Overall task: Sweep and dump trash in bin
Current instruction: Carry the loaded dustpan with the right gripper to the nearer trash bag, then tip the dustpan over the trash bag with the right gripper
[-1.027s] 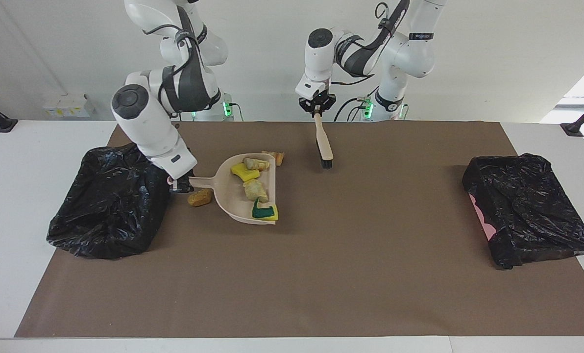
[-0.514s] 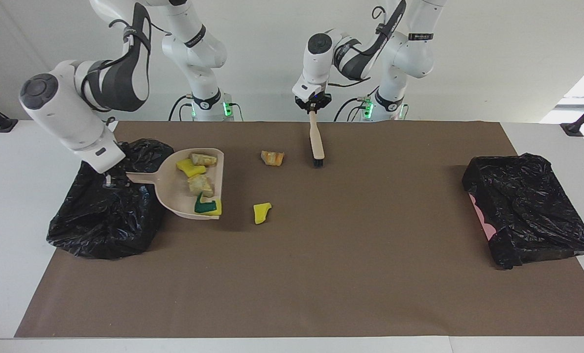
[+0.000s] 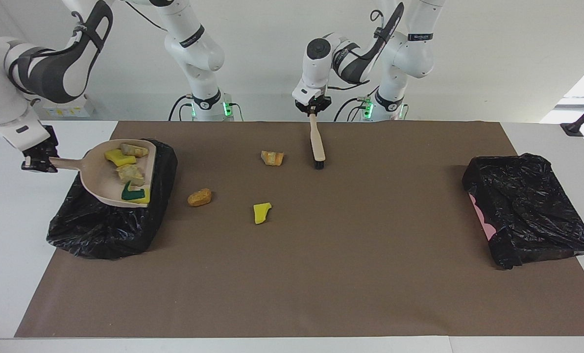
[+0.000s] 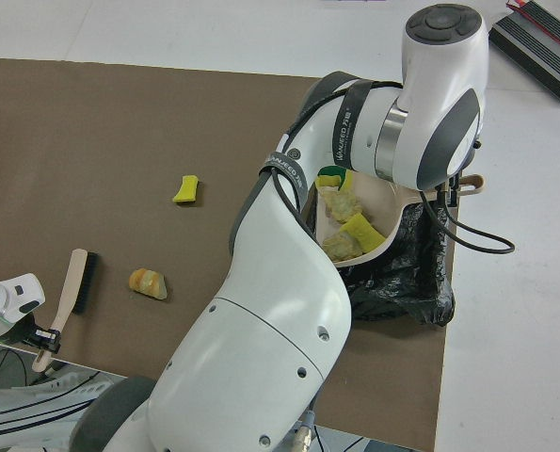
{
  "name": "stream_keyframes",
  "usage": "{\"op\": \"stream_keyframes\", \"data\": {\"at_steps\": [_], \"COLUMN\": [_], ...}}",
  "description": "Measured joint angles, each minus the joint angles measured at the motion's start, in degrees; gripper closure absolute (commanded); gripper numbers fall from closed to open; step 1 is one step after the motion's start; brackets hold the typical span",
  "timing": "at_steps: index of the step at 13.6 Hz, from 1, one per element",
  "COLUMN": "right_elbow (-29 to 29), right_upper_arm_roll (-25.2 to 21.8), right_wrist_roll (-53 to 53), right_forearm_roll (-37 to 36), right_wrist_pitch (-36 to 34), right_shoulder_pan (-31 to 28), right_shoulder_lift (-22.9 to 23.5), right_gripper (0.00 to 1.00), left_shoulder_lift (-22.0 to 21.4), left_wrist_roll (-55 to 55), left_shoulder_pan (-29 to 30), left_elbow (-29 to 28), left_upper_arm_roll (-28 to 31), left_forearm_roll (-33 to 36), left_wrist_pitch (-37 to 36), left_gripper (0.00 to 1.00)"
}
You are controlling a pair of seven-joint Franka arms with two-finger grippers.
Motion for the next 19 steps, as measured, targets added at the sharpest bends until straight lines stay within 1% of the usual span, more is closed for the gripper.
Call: {"op": "stream_keyframes", "data": {"at_steps": [2,3,5,7,8,10,12,14,16,17,19], "right_elbow": [0.3,0.2,-1.4,-4.1,-5.2,-7.3,-9.9,-11.5,-11.8,-11.8,-11.8], "right_upper_arm_roll": [0.0,0.1,0.2,0.4,0.6,0.7,0.7,0.7,0.7,0.7,0.7], "right_wrist_roll": [-0.1,-0.1,0.7,5.7,8.4,13.7,19.3,25.2,28.8,29.1,28.5], "right_forearm_roll": [-4.4,-7.2,-12.9,-19.9,-23.2,-28.7,-33.2,-37.6,-40.2,-40.6,-41.4], "right_wrist_pitch": [2.4,3.6,6.9,8.4,8.4,8.3,7.8,4.3,0.8,0.3,0.1], "right_shoulder_pan": [-0.9,-0.8,-0.7,-0.1,0.9,3.4,5.0,7.1,9.2,9.5,9.3], "right_shoulder_lift": [-0.3,-0.4,-0.9,-2.1,-2.8,-4.5,-6.3,-7.6,-8.6,-9.5,-11.5], "right_gripper": [1.0,1.0,1.0,1.0,1.0,1.0,1.0,1.0,1.0,1.0,1.0], "left_shoulder_lift": [0.2,0.3,0.6,1.0,1.2,1.8,3.6,7.1,10.3,11.3,11.6], "left_wrist_roll": [0.1,0.1,2.2,5.8,8.7,16.6,25.2,30.6,36.2,39.1,44.1], "left_shoulder_pan": [0.5,1.7,6.0,10.8,13.6,20.2,26.7,31.9,36.4,38.5,42.4], "left_elbow": [0.1,0.5,3.4,7.4,9.5,14.1,21.7,32.3,41.7,45.1,49.9], "left_upper_arm_roll": [0.3,0.5,0.8,1.0,1.2,1.4,1.6,1.6,1.7,1.7,1.9], "left_forearm_roll": [0.0,0.0,1.3,6.4,9.0,11.4,13.3,15.4,15.9,16.0,16.1], "left_wrist_pitch": [0.0,0.0,-0.8,-2.0,-2.2,-2.7,-6.5,-12.5,-17.7,-20.0,-24.0], "left_gripper": [0.0,0.0,0.0,0.0,0.0,0.0,0.0,0.0,0.0,0.0,0.0]}}
